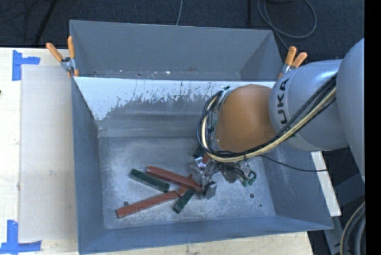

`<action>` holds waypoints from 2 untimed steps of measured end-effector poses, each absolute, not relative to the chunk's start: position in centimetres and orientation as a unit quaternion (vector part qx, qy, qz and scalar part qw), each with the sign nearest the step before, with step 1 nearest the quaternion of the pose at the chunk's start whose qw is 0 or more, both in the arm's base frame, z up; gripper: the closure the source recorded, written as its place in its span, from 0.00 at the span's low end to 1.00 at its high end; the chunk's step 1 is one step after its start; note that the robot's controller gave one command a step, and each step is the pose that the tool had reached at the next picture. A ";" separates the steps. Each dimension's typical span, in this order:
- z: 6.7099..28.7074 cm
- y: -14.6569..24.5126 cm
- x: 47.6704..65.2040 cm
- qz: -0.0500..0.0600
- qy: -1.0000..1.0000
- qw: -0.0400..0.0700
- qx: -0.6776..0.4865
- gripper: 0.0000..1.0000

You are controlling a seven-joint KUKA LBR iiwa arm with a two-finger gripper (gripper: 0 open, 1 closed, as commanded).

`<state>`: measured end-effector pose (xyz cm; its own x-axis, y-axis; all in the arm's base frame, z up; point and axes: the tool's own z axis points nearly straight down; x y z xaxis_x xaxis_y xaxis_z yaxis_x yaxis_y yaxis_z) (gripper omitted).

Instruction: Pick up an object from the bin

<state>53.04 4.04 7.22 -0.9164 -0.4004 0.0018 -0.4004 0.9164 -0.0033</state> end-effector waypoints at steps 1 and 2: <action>15.1 4.7 52.9 0.000 -0.980 -0.004 0.201 1.00; 23.7 -0.2 52.4 0.002 -0.979 -0.004 0.204 1.00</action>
Offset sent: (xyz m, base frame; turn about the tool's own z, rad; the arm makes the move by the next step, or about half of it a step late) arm -0.0036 0.0050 0.0752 0.0081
